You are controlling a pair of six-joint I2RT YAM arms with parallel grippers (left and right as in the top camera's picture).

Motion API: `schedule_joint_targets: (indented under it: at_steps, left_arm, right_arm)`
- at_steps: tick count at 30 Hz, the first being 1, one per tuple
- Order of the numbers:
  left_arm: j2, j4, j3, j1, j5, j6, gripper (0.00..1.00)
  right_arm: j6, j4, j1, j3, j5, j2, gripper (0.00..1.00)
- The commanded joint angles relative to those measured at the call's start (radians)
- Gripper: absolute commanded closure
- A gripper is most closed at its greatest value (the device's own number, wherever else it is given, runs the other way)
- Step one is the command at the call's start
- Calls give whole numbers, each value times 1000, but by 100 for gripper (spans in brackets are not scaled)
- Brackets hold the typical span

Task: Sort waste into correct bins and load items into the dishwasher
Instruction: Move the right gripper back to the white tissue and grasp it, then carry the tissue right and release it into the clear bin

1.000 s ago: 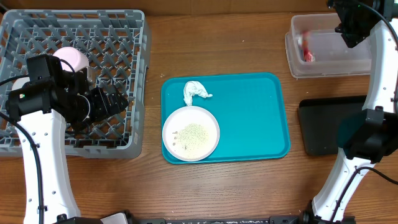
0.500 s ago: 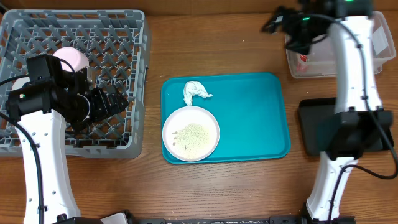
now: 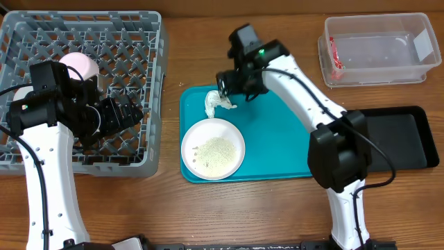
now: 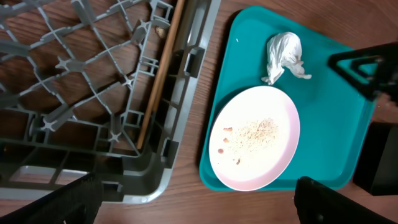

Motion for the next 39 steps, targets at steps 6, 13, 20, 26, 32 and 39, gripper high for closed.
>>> schedule_joint_targets:
  at_steps: [6, 13, 20, 26, 32, 39]
  left_arm:
    - [-2, 4, -2, 0, -3, -6, 0]
    - [-2, 4, -2, 0, -3, -6, 0]
    - [-2, 4, -2, 0, -3, -6, 0]
    - [-2, 4, -2, 0, -3, -6, 0]
    - [-2, 4, -2, 0, -3, -6, 0]
    - [-2, 4, -2, 0, -3, -6, 0]
  right_arm:
    - [-34, 115, -5, -166, -61, -2, 17]
    - [-32, 219, -3, -256, -106, 3, 25]
    - [-27, 277, -3, -277, -100, 3, 83]
    - [42, 230, -30, -217, -48, -21, 96]
    - [113, 43, -200, 11, -40, -139, 96]
    - [299, -71, -484, 218, -3, -200, 96]
